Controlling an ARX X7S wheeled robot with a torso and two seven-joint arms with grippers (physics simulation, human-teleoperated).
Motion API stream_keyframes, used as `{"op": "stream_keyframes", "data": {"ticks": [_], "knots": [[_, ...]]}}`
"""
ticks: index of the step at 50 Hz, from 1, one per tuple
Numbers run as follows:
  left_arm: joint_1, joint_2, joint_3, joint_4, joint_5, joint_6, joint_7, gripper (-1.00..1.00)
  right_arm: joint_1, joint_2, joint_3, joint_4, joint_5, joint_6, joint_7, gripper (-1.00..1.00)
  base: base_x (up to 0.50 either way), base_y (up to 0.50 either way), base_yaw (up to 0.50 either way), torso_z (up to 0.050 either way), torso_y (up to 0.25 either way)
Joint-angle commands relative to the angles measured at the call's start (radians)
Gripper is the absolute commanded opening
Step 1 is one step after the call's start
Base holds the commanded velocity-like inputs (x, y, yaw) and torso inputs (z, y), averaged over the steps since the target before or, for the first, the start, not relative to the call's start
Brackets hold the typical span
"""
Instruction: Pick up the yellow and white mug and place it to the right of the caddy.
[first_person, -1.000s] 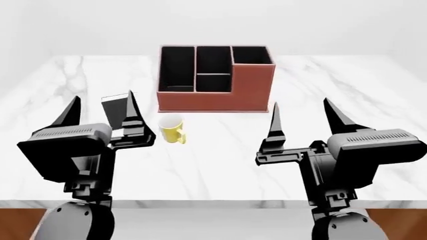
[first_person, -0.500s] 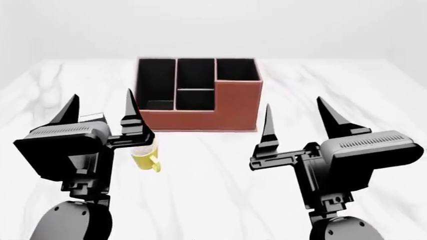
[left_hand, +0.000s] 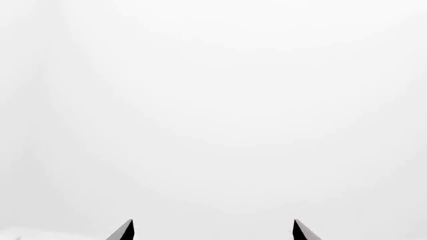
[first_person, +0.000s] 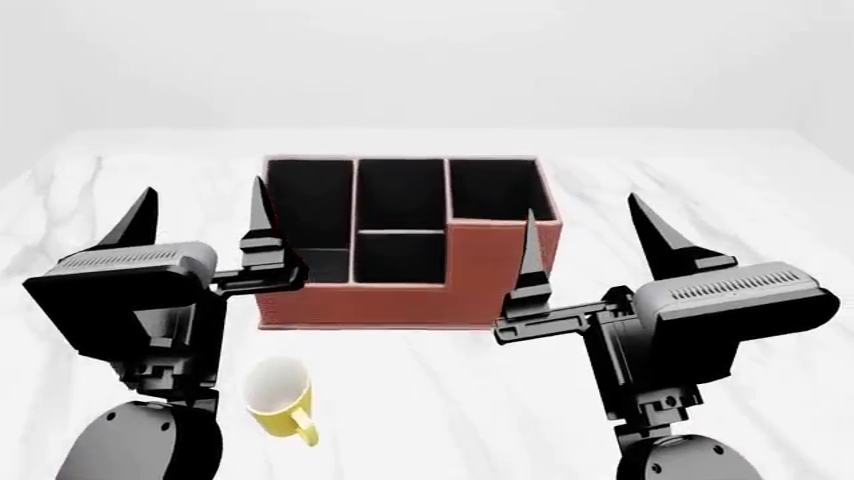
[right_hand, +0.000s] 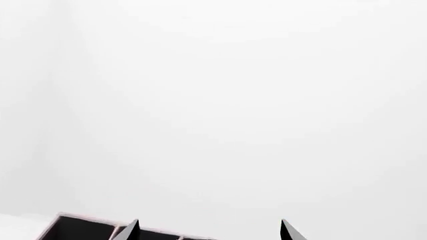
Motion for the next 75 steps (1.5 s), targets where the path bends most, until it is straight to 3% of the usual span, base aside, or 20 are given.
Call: {"op": "stream_keyframes", "data": {"ticks": [1, 9, 19, 34, 54, 75], "knots": [[0.0, -0.008, 0.003, -0.002, -0.008, 0.004, -0.006, 1.0, 0.005, 0.007, -0.014, 0.002, -0.001, 0.008, 0.009, 1.0, 0.5, 0.25, 0.0, 0.0, 0.0], [-0.001, -0.019, 0.016, -0.001, -0.011, -0.005, -0.015, 1.0, -0.002, -0.013, 0.032, 0.006, 0.051, -0.004, 0.02, 1.0, 0.25, 0.11, 0.0, 0.0, 0.002], [0.002, -0.035, 0.035, -0.002, -0.006, 0.008, -0.021, 1.0, 0.01, 0.013, -0.03, -0.022, 0.028, 0.021, 0.007, 1.0, 0.0, 0.0, 0.0, 0.0, 0.0], [0.003, -0.049, 0.049, -0.002, 0.001, 0.015, -0.028, 1.0, 0.04, 0.029, -0.018, -0.096, 0.157, 0.14, -0.047, 1.0, 0.0, 0.0, 0.0, 0.0, -0.228], [-0.008, -0.086, 0.0, 0.077, -0.028, -0.024, -0.07, 1.0, 0.097, 0.095, -0.342, -0.096, 0.252, 0.31, -0.254, 1.0, 0.0, 0.0, 0.0, 0.0, 0.0], [-0.01, -0.1, 0.0, 0.076, -0.041, -0.022, -0.074, 1.0, -0.036, 0.143, -0.458, -0.117, 0.206, 0.239, -0.246, 1.0, 0.0, 0.0, 0.0, 0.0, 0.0]]}}
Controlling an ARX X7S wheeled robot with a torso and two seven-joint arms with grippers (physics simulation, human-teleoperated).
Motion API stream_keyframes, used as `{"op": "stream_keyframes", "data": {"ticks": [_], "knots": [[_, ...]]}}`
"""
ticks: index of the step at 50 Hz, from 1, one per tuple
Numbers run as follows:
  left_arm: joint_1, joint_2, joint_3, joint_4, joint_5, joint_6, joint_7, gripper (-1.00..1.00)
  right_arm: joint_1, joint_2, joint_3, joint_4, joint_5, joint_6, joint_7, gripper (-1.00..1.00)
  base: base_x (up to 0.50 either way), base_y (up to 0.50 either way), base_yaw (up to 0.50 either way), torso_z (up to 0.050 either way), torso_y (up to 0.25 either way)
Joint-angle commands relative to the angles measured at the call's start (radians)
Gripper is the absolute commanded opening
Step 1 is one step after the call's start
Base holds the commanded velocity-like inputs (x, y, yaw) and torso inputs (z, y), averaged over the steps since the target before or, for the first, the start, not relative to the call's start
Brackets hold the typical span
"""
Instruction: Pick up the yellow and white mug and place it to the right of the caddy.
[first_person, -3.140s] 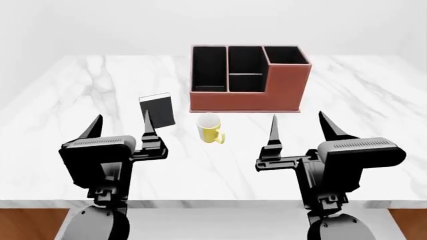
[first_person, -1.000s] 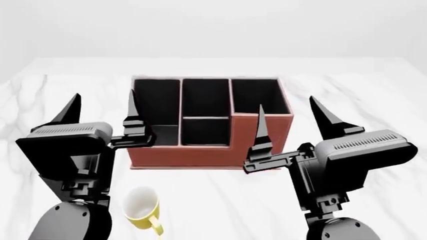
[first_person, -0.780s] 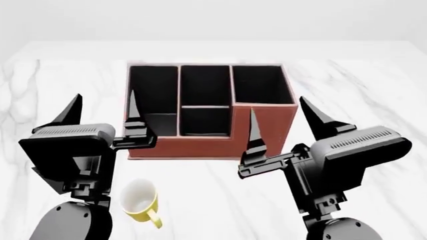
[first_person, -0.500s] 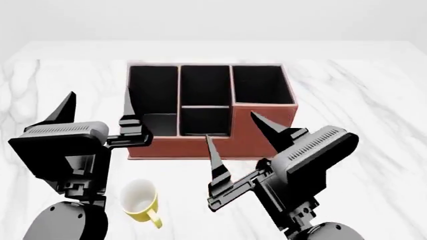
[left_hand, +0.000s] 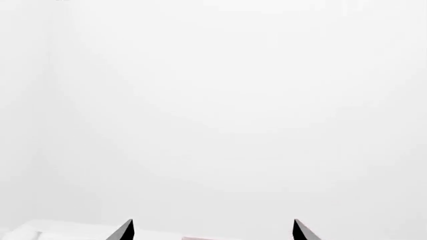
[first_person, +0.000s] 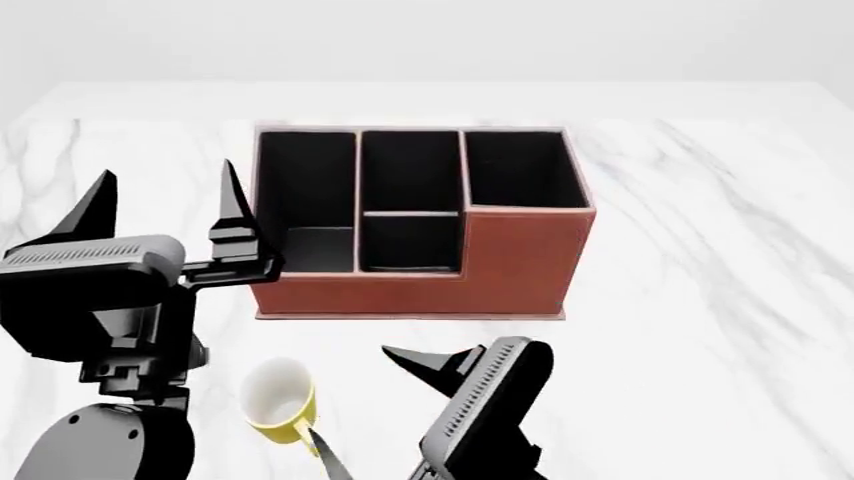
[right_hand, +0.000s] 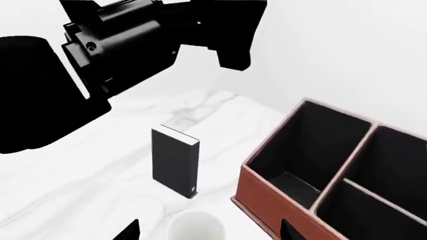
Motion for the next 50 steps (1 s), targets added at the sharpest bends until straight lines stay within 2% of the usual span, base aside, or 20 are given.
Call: {"op": "stream_keyframes", "data": {"ticks": [1, 24, 50], "knots": [[-0.001, -0.007, 0.002, 0.0, -0.003, 0.001, -0.005, 1.0, -0.043, 0.017, -0.063, 0.001, -0.014, -0.023, -0.007, 1.0, 0.0, 0.0, 0.0, 0.0, 0.0], [-0.007, -0.02, 0.004, 0.006, -0.016, -0.015, -0.017, 1.0, -0.025, -0.038, -0.123, 0.217, -0.021, -0.108, -0.057, 1.0, 0.0, 0.0, 0.0, 0.0, 0.0], [-0.007, -0.032, -0.012, 0.018, -0.056, -0.024, -0.023, 1.0, -0.011, -0.126, -0.121, 0.462, -0.054, -0.164, 0.002, 1.0, 0.0, 0.0, 0.0, 0.0, 0.0]]}}
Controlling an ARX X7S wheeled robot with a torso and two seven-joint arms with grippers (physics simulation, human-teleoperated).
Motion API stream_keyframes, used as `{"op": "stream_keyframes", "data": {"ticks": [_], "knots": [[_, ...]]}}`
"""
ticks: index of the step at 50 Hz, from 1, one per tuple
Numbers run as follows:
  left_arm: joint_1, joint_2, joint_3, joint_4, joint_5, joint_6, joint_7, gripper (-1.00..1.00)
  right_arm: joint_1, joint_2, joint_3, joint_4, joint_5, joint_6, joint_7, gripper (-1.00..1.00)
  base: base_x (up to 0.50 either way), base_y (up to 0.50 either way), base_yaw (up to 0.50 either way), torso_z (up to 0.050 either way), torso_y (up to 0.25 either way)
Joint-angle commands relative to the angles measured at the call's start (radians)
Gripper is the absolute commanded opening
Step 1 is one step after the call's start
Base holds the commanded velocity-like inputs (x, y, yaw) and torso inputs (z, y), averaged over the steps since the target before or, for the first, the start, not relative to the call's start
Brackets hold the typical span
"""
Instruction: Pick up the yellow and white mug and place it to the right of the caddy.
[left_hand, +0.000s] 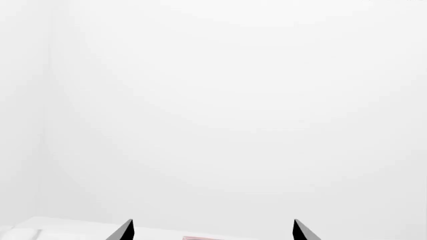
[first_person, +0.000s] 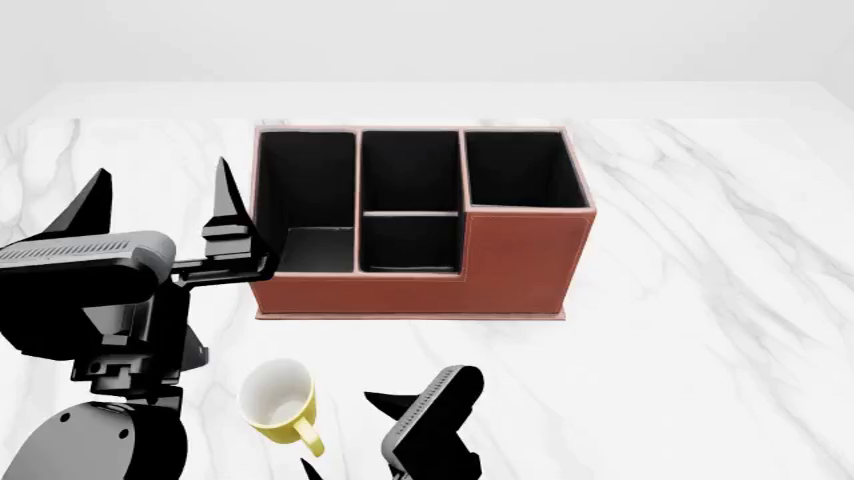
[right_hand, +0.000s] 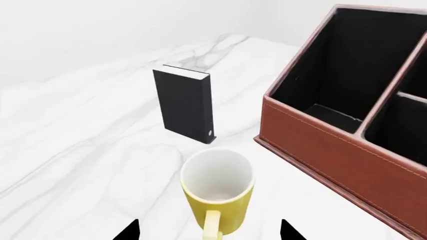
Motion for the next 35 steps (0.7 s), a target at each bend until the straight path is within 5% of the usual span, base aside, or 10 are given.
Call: {"op": "stream_keyframes", "data": {"ticks": [1, 35], "knots": [[-0.001, -0.005, -0.006, 0.006, -0.015, -0.005, -0.004, 1.0, 0.013, -0.038, -0.014, 0.102, -0.013, -0.021, 0.013, 1.0, 0.0, 0.0, 0.0, 0.0, 0.0], [0.001, -0.02, -0.011, 0.017, -0.038, -0.004, -0.015, 1.0, 0.105, -0.119, -0.065, 0.335, -0.012, -0.034, -0.016, 1.0, 0.0, 0.0, 0.0, 0.0, 0.0]]}}
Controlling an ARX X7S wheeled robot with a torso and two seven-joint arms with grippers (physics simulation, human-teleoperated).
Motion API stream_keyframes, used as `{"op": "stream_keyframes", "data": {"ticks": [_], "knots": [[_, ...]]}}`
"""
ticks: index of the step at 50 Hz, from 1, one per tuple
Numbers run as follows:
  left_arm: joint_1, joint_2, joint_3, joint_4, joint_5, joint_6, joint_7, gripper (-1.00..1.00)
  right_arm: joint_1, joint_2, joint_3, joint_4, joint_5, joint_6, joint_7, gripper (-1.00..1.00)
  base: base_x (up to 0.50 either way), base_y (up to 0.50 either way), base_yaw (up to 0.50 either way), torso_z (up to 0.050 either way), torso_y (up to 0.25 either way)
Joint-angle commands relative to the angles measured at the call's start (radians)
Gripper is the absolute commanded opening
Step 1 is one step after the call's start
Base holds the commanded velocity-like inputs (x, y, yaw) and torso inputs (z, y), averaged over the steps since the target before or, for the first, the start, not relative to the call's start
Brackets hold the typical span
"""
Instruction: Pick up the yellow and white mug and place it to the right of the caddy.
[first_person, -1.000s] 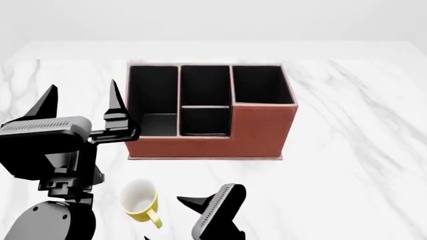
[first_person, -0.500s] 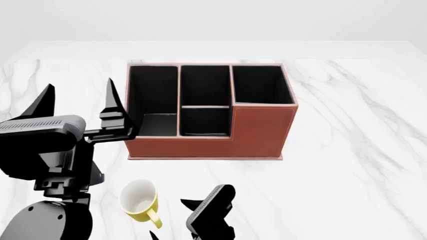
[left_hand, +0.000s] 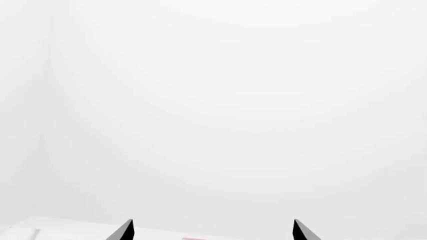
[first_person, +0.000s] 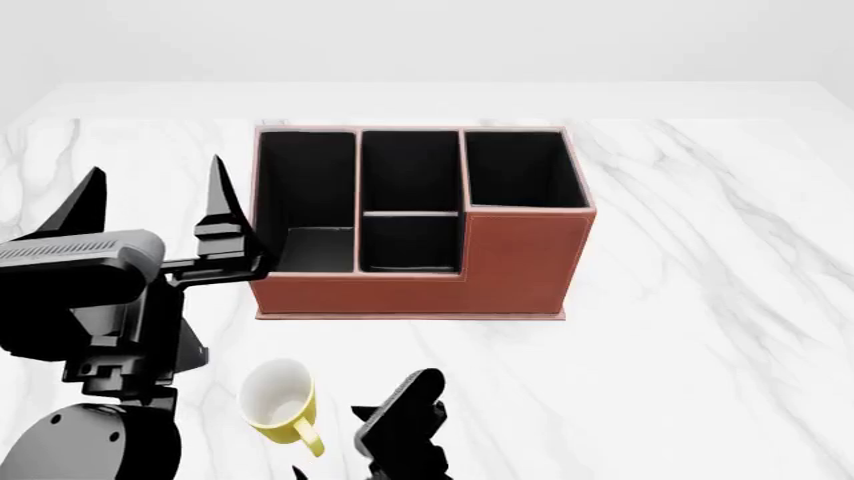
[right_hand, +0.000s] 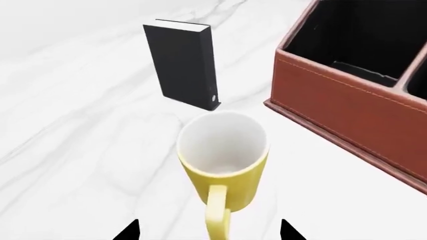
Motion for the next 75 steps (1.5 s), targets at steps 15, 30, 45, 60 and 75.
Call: {"op": "stream_keyframes", "data": {"ticks": [15, 30, 45, 60, 75], "knots": [[0.0, -0.009, -0.002, 0.0, -0.013, 0.002, -0.009, 1.0, 0.074, -0.058, -0.027, 0.172, 0.004, 0.002, -0.008, 1.0, 0.0, 0.0, 0.0, 0.0, 0.0], [-0.001, -0.015, 0.0, 0.003, -0.019, -0.001, -0.014, 1.0, 0.118, -0.092, -0.042, 0.252, 0.013, 0.006, 0.0, 1.0, 0.0, 0.0, 0.0, 0.0, 0.0], [-0.004, -0.019, -0.001, -0.002, -0.029, 0.002, -0.017, 1.0, 0.173, -0.121, -0.062, 0.327, 0.042, 0.015, -0.008, 1.0, 0.0, 0.0, 0.0, 0.0, 0.0], [-0.005, -0.023, 0.003, -0.004, -0.033, 0.004, -0.02, 1.0, 0.215, -0.144, -0.094, 0.432, 0.082, -0.009, -0.01, 1.0, 0.0, 0.0, 0.0, 0.0, 0.0], [-0.004, -0.028, 0.006, 0.0, -0.038, 0.004, -0.026, 1.0, 0.262, -0.153, -0.139, 0.534, 0.162, -0.039, 0.009, 1.0, 0.0, 0.0, 0.0, 0.0, 0.0]]}}
